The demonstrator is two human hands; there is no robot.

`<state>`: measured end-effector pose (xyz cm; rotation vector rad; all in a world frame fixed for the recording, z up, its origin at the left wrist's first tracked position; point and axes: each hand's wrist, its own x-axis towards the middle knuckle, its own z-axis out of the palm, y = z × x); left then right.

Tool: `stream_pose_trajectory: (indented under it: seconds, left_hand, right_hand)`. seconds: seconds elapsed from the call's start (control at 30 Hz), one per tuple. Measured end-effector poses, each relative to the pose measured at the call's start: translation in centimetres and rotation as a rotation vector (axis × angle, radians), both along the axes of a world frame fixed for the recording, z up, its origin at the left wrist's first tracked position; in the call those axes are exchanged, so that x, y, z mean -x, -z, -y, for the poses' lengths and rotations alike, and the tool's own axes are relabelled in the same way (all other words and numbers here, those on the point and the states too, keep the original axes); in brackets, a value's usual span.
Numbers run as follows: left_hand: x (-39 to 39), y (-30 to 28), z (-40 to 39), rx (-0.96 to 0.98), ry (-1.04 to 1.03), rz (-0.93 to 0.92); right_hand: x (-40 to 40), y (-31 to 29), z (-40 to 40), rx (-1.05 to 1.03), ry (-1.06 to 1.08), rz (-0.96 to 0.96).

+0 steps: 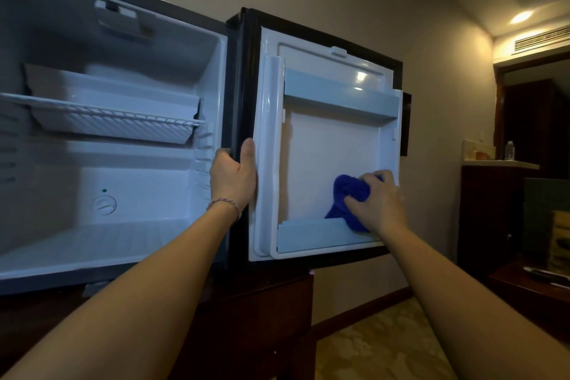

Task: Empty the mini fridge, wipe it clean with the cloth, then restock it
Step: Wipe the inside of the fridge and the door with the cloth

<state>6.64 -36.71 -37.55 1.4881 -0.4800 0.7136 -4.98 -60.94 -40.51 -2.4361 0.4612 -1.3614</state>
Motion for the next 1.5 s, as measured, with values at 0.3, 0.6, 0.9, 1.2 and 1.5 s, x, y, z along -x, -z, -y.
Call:
stream_pose_trajectory:
  seconds: [0.3,0.6,0.9,1.2,1.5]
  left_hand:
    - [-0.3,0.1,-0.2,0.029,0.038,-0.011]
    - [6.7,5.5,0.9,-0.582,-0.437,0.986]
    - [9.9,5.2,3.7,-1.154,-0.35,0.582]
    - [11.0,3.7,8.0,-1.156,-0.21,0.354]
    - [10.7,4.4,7.7,-1.219,-0.28,0.548]
  right_hand:
    - [2.9,0.2,-1.7,0.141,0.048,-0.033]
    - [5.3,0.2,-3.6,0.151,0.09,-0.065]
    - [7.8,1.0,-4.0,0.269,0.103,0.115]
    - [11.8,-1.5,-1.1,0.292,0.319,0.22]
    - [11.7,-0.6,-0.8,0.316,0.362,0.17]
